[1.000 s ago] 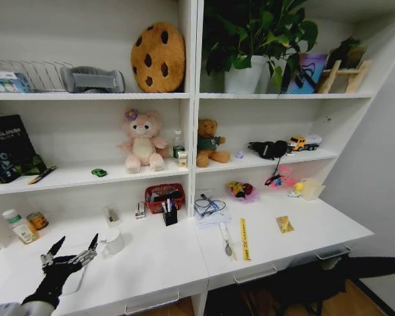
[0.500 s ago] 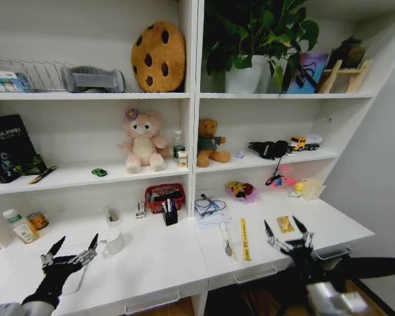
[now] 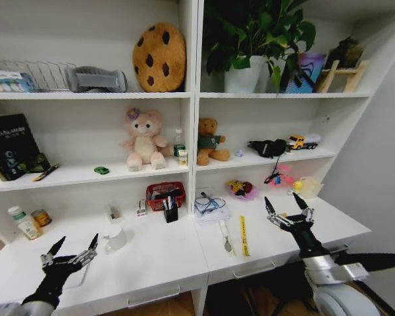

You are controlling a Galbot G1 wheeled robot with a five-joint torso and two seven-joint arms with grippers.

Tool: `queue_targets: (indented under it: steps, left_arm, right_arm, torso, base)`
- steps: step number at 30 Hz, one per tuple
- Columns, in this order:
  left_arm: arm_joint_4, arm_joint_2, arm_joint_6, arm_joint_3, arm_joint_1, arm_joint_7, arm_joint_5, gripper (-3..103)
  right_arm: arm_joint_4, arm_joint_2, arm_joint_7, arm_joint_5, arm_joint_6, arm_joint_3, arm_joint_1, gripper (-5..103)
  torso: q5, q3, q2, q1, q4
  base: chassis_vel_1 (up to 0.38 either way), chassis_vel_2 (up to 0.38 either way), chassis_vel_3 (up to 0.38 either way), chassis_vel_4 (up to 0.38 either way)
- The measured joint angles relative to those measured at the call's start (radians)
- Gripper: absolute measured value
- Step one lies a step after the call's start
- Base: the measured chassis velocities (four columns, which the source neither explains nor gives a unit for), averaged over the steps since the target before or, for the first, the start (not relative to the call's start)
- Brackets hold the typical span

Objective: Organize the objects on the table.

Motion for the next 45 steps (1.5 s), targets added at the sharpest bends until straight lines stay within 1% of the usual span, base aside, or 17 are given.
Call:
queue_targets:
  steps: [4, 8, 17, 25, 27, 30, 31, 33, 35, 36, 38, 39, 40, 42, 43, 44, 45]
  left_arm:
    - [0.0, 0.0, 0.0, 0.0, 0.0, 0.0, 0.0, 100]
    - [0.0, 0.0, 0.0, 0.0, 0.0, 0.0, 0.0, 100]
    - [0.0, 0.0, 0.0, 0.0, 0.0, 0.0, 0.0, 100]
    - [0.0, 0.0, 0.0, 0.0, 0.0, 0.0, 0.0, 100]
    - [0.0, 0.0, 0.0, 0.0, 0.0, 0.0, 0.0, 100]
    - [0.0, 0.0, 0.0, 0.0, 0.0, 0.0, 0.0, 100]
    - [0.0, 0.0, 0.0, 0.0, 0.0, 0.0, 0.0, 100]
    - [0.0, 0.0, 0.0, 0.0, 0.0, 0.001, 0.0, 100]
    - [0.0, 0.0, 0.0, 0.0, 0.0, 0.001, 0.0, 100]
    - [0.0, 0.0, 0.0, 0.0, 0.0, 0.001, 0.0, 100]
    - [0.0, 0.0, 0.0, 0.0, 0.0, 0.001, 0.0, 100]
    - [0.0, 0.0, 0.0, 0.0, 0.0, 0.001, 0.0, 100]
    - [0.0, 0.0, 0.0, 0.0, 0.0, 0.001, 0.0, 100]
    - [0.0, 0.0, 0.0, 0.0, 0.0, 0.0, 0.0, 100]
    - [0.0, 0.0, 0.0, 0.0, 0.0, 0.0, 0.0, 100]
    - [0.0, 0.0, 0.0, 0.0, 0.0, 0.0, 0.0, 100]
    - [0.0, 0.0, 0.0, 0.0, 0.0, 0.0, 0.0, 100]
  right_arm:
    - [-0.001, -0.006, 0.022, 0.019, -0.026, -0.001, 0.012, 100]
    - [0.009, -0.006, 0.035, 0.05, -0.059, -0.002, 0.003, 100]
    - [0.011, 0.021, 0.04, 0.046, -0.064, -0.022, -0.006, 100]
    - [0.005, 0.025, 0.04, 0.026, -0.062, -0.03, -0.007, 100]
    - [0.002, 0.023, 0.041, 0.02, -0.055, -0.03, -0.004, 100]
    - [0.001, 0.022, 0.05, 0.016, -0.056, -0.032, -0.001, 100]
    - [-0.003, 0.022, 0.054, 0.013, -0.057, -0.033, 0.003, 100]
    - [-0.008, 0.022, 0.058, 0.013, -0.057, -0.034, 0.006, 100]
    - [-0.019, 0.019, 0.06, 0.017, -0.068, -0.036, 0.011, 100]
    - [-0.019, 0.019, 0.06, 0.017, -0.068, -0.036, 0.011, 100]
    - [-0.044, 0.003, 0.098, 0.027, -0.119, -0.041, 0.028, 100]
    - [-0.065, -0.024, 0.139, 0.051, -0.19, -0.044, 0.05, 100]
    - [-0.065, -0.024, 0.139, 0.051, -0.19, -0.044, 0.05, 100]
    - [-0.132, -0.086, 0.177, 0.129, -0.329, -0.051, 0.119, 100]
    - [-0.132, -0.086, 0.177, 0.129, -0.329, -0.051, 0.119, 100]
    - [-0.196, -0.115, 0.206, 0.153, -0.379, -0.075, 0.183, 100]
    - [-0.241, -0.134, 0.218, 0.165, -0.402, -0.092, 0.225, 100]
  torso:
    - [0.0, 0.0, 0.0, -0.001, 0.0006]
    - [-0.0002, 0.0, 0.0, 0.0, 0.0003]
    - [-0.0001, 0.0, 0.0, 0.0, 0.0003]
    - [-0.0004, 0.0, 0.0, 0.0, 0.0001]
    - [0.0008, 0.0, 0.0, 0.0, 0.0001]
    - [-0.0011, 0.0, 0.0, 0.0, 0.0003]
    - [0.0009, 0.0, 0.0, 0.0, 0.0009]
    - [0.0014, 0.0, 0.0, 0.0, 0.0006]
    - [-0.0007, 0.0, 0.0, 0.0, -0.0004]
    - [-0.0007, 0.0, 0.0, 0.0, -0.0004]
    - [0.0007, 0.0, 0.0, 0.0, -0.0003]
    - [-0.0001, 0.0, 0.0, 0.0, 0.0002]
    - [-0.0001, 0.0, 0.0, 0.0, 0.0002]
    - [-0.0006, 0.0, 0.0, 0.0, 0.0006]
    - [-0.0006, 0.0, 0.0, 0.0, 0.0006]
    - [0.0, 0.0, 0.0, 0.0, 0.0004]
    - [0.0003, 0.0, 0.0, 0.0, 0.0007]
  base:
    - [0.077, -0.085, -0.061, 0.102]
    - [0.0, 0.0, 0.0, 0.0]
    - [-0.047, -0.009, 0.068, 0.013]
    - [-0.144, -0.17, 0.137, 0.165]
    - [-0.236, -0.22, 0.219, 0.221]
    - [-0.223, -0.202, 0.235, 0.214]
    - [-0.215, -0.154, 0.195, 0.203]
    - [-0.19, -0.149, 0.155, 0.167]
    - [-0.063, -0.105, 0.074, 0.028]
    - [-0.069, -0.065, 0.074, 0.028]
    - [-0.027, -0.019, -0.014, -0.028]
    - [0.015, 0.055, -0.024, -0.056]
    - [0.015, 0.055, -0.024, -0.056]
    - [0.062, 0.069, -0.077, -0.047]
    - [0.069, 0.083, -0.077, -0.053]
    - [0.042, 0.039, -0.026, -0.053]
    - [0.0, 0.0, 0.0, 0.0]
